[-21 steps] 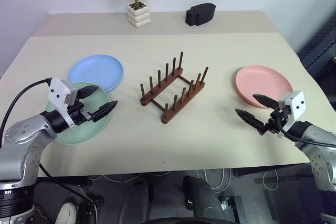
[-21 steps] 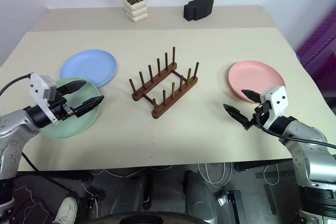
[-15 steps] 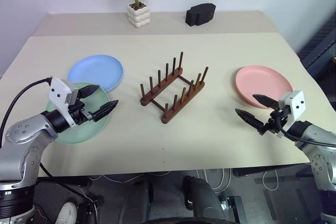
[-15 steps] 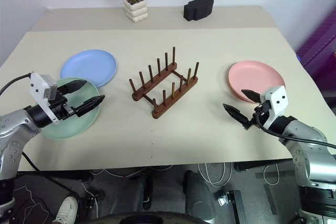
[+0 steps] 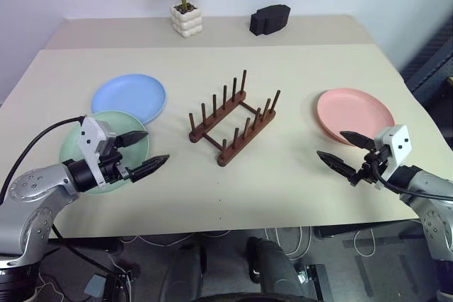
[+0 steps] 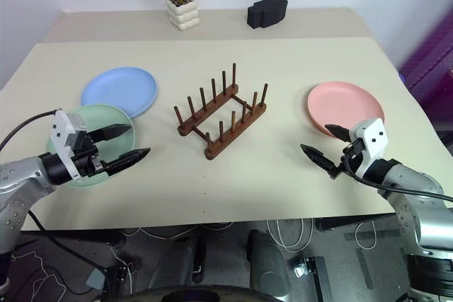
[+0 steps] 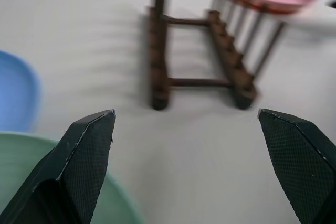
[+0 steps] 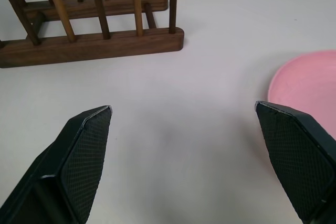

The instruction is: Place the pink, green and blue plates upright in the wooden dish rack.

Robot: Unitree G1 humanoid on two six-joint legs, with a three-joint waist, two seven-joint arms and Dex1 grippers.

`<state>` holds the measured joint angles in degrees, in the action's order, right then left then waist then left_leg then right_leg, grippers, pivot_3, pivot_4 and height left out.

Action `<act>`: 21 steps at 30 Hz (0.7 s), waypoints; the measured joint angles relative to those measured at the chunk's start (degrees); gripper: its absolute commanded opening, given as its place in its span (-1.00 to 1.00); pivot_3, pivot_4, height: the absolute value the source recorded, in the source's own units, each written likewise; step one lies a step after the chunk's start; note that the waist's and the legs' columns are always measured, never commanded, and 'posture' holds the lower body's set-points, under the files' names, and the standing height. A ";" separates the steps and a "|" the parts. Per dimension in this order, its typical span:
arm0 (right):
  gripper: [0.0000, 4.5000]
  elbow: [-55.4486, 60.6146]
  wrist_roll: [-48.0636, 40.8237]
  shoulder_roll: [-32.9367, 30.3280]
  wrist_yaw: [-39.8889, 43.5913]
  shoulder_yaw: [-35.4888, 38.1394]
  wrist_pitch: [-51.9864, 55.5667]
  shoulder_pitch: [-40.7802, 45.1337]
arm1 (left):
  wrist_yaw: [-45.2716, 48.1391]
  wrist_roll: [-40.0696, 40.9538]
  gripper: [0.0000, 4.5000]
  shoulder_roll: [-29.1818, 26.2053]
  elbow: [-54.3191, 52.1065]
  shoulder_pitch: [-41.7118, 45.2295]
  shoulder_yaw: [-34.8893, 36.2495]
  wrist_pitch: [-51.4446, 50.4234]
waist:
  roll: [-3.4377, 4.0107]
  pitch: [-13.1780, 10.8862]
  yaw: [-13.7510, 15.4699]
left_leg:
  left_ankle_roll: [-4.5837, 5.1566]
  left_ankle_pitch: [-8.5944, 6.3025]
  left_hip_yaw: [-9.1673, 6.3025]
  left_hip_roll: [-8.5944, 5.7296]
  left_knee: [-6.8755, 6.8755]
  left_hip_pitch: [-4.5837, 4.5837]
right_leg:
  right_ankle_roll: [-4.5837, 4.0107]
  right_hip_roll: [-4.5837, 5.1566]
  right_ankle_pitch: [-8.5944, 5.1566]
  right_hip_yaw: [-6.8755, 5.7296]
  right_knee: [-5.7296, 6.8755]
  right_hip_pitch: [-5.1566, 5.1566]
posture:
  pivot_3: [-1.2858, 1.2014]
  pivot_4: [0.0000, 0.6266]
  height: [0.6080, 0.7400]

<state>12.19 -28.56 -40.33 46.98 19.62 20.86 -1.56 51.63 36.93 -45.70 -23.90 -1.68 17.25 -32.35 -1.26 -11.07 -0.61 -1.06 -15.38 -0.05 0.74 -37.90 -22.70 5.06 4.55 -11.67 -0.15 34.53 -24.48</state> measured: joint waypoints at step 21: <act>0.98 15.02 -3.22 3.28 -6.95 5.49 2.61 -14.66 | -12.31 -21.48 1.00 15.91 3.72 9.37 -30.68 0.75 | 0.21 0.14 1.30 | 0.04 -0.02 -0.04 -0.05 -0.12 0.06 | 0.20 -0.01 -0.11 0.03 0.03 0.14 | 0.03 -0.52 1.00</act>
<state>27.21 -31.78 -37.04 40.03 25.11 23.47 -16.22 39.33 15.45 -29.79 -20.18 7.70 -13.43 -31.60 -1.05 -10.92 0.68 -1.02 -15.40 -0.10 0.69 -38.02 -22.63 5.25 4.54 -11.78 -0.12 34.56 -24.34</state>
